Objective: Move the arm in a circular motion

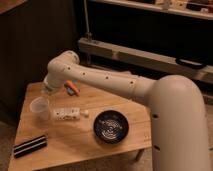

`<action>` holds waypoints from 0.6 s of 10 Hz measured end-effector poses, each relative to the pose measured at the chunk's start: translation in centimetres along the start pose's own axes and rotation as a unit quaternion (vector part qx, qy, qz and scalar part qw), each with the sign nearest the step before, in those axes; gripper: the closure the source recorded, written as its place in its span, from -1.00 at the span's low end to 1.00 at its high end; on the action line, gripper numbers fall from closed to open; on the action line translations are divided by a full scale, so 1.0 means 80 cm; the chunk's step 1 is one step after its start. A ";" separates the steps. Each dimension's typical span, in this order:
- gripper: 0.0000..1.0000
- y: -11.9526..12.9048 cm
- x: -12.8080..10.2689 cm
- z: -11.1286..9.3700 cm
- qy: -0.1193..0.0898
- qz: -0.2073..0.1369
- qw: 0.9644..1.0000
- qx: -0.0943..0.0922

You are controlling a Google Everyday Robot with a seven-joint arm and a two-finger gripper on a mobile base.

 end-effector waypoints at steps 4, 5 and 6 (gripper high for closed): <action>0.93 0.045 -0.090 -0.059 0.023 0.071 0.996 -0.045; 0.93 0.048 -0.113 -0.072 0.025 0.086 0.995 -0.054; 0.93 0.047 -0.146 -0.090 0.026 0.109 0.992 -0.063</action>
